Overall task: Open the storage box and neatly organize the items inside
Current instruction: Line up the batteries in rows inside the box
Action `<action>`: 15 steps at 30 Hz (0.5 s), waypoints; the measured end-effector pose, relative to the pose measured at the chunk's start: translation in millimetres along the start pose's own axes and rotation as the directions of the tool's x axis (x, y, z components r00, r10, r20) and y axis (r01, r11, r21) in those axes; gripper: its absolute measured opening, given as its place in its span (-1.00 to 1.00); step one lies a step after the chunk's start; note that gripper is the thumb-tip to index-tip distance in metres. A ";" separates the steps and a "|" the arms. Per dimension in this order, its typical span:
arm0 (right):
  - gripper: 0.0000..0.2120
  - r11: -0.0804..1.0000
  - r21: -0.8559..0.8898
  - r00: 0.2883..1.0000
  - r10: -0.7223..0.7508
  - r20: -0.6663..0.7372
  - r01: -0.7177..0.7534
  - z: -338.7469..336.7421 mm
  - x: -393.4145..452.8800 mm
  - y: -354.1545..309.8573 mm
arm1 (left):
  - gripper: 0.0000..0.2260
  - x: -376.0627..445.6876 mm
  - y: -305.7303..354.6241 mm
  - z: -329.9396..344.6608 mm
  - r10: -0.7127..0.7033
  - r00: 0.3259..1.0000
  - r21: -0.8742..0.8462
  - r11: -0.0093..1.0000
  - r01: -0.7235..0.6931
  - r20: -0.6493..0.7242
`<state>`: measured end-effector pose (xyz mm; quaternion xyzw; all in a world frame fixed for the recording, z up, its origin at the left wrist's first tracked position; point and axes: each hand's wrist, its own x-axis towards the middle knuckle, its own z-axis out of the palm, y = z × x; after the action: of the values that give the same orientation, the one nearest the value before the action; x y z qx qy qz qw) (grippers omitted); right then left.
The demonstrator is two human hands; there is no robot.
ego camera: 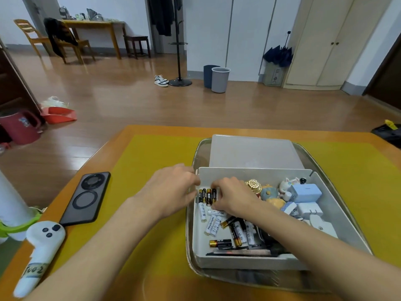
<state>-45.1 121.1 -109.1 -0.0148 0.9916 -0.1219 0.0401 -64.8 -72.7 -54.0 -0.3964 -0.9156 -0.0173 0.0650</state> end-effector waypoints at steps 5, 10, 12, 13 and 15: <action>-0.61 0.995 0.096 0.998 0.001 -0.064 0.005 -12.4 -30.3 13.5 | -0.76 3.0 10.3 0.0 0.032 0.999 -0.018 0.999 -0.032 -0.007; -0.85 0.997 0.063 0.998 -0.048 0.049 0.045 -15.0 -72.3 27.8 | -0.82 9.7 33.1 4.1 0.091 0.995 0.002 0.996 -0.091 0.044; -0.76 0.997 -0.022 0.996 -0.076 0.056 0.077 -11.4 -81.7 25.2 | -0.86 11.5 46.1 8.8 0.102 0.989 0.056 0.992 -0.109 0.110; -0.74 0.995 -0.074 0.996 -0.069 0.048 0.073 -9.7 -83.7 22.6 | -0.87 12.0 51.5 11.3 0.100 0.985 0.087 0.990 -0.113 0.143; -0.76 0.989 -0.144 0.999 -0.022 0.035 0.027 -6.3 -83.6 17.5 | -0.88 12.9 59.0 17.0 0.083 0.976 0.123 0.986 -0.109 0.200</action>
<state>37.2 142.8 -100.9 -0.0320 0.9968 -0.0499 0.0540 -32.3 -21.6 -70.3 -0.4347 -0.8965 0.0858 0.0022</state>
